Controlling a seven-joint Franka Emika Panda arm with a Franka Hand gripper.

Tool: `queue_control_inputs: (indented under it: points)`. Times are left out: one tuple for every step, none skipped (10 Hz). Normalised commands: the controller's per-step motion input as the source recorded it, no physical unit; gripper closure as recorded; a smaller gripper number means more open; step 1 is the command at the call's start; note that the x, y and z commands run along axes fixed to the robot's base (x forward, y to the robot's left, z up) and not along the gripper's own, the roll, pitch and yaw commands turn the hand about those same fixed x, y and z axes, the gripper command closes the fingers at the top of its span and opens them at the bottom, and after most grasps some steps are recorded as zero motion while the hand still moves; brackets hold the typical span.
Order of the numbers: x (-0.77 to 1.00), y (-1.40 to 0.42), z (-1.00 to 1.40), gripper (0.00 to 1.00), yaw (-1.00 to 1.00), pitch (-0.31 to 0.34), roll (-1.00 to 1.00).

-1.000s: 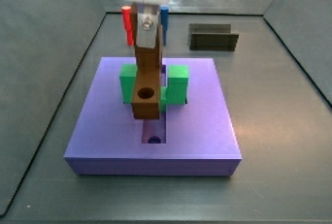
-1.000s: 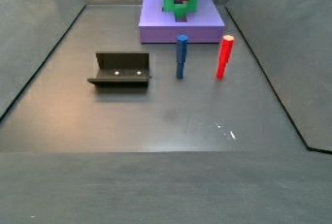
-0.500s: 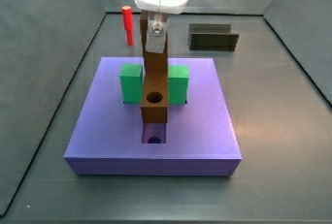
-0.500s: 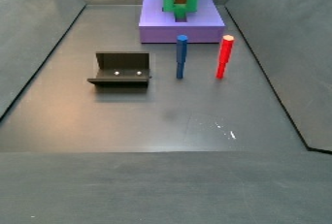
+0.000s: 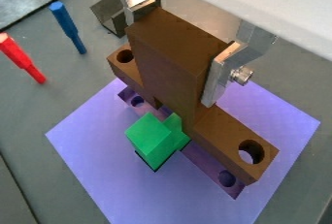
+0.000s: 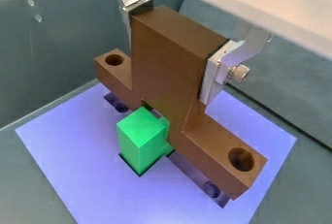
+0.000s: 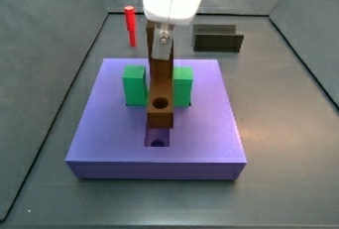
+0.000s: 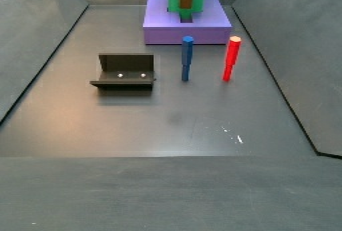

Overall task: Pick up the brown object. Move up. Place the brown object on the fixture. Regrasp the brown object. Move to above the board. Insert the brown object.
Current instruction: Insert the brown object.

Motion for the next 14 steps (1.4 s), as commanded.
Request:
queue_control_inputs:
  points:
    - [0.05, 0.0, -0.27, 1.0, 0.0, 0.0, 0.0]
    - [0.01, 0.0, -0.24, 1.0, 0.0, 0.0, 0.0]
    - [0.01, 0.0, -0.17, 1.0, 0.0, 0.0, 0.0]
    - [0.04, 0.0, -0.18, 1.0, 0.0, 0.0, 0.0]
    - [0.08, 0.0, -0.16, 1.0, 0.0, 0.006, 0.01]
    - [0.01, 0.0, -0.1, 1.0, 0.0, 0.017, 0.0]
    - [-0.12, 0.0, 0.0, 1.0, -0.1, 0.001, 0.0]
    - [-0.15, 0.0, 0.01, 1.0, -0.14, 0.01, 0.0]
    - [-0.11, -0.01, 0.01, 1.0, -0.15, 0.009, 0.0]
    - [0.0, -0.09, 0.0, 1.0, -0.11, 0.014, 0.0]
    - [0.03, -0.1, 0.0, 1.0, -0.03, 0.01, 0.0]
    - [0.11, -0.05, -0.11, 1.0, 0.0, 0.023, 0.0]
    - [0.06, 0.0, -0.17, 1.0, 0.0, 0.02, 0.03]
    - [0.03, 0.0, -0.16, 1.0, 0.0, 0.017, 0.04]
